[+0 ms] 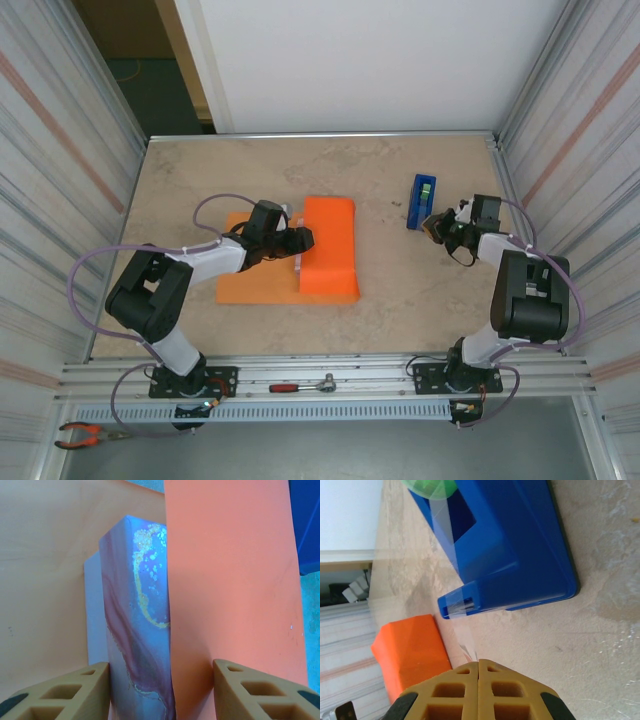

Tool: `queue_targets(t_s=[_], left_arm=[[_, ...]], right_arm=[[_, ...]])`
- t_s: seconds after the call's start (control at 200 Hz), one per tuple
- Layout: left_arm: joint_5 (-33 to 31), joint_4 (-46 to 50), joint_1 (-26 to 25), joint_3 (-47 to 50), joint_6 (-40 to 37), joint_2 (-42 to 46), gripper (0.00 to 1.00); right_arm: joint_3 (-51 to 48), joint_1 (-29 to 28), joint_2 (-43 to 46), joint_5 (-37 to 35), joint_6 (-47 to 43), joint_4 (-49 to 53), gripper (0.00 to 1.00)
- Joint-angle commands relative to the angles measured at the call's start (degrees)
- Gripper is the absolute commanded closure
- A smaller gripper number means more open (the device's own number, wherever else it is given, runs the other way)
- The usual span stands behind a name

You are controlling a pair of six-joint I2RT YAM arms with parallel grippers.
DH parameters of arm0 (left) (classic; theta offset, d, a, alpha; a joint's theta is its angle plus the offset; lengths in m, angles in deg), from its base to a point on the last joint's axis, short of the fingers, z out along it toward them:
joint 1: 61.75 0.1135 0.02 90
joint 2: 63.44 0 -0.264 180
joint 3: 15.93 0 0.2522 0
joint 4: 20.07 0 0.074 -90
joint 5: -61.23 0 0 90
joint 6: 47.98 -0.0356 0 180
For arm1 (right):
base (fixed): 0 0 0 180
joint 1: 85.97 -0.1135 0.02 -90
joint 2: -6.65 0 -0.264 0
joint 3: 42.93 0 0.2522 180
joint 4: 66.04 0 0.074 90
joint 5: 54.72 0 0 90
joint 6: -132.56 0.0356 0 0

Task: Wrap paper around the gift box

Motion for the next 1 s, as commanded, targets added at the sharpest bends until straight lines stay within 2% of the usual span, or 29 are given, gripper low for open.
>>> queue_targets(t_s=[0.0, 0.436, 0.812, 0.827, 0.877, 0.902, 0.997], left_arm=[[-3.4, 7.8, -0.4, 2.5, -1.5, -0.6, 0.48], [-3.6, 8.0, -0.5, 2.5, -1.7, -0.5, 0.48], [-3.5, 7.7, -0.4, 2.6, -1.7, -0.3, 0.48], [-3.5, 7.8, -0.4, 2.6, -1.7, -0.4, 0.48], [-3.5, 7.8, -0.5, 2.6, -1.6, -0.4, 0.49], [-3.5, 7.8, -0.4, 2.6, -1.6, -0.4, 0.49], [-3.5, 7.9, -0.4, 2.5, -1.5, -0.2, 0.49]], right_arm=[[-1.3, 0.6, -2.0, 0.2, 0.8, 0.6, 1.0], [0.7, -0.7, -12.3, 2.3, 4.5, -5.8, 1.0], [0.5, -1.1, -11.8, 2.3, 3.9, -5.6, 1.0], [0.5, -1.1, -11.6, 2.3, 3.9, -5.6, 0.97], [0.2, -1.0, -10.8, 2.3, 3.7, -5.5, 0.75], [0.0, -1.0, -10.2, 2.2, 3.6, -5.5, 0.68], [-0.7, -0.6, -7.1, 1.5, 2.3, -4.0, 0.62]])
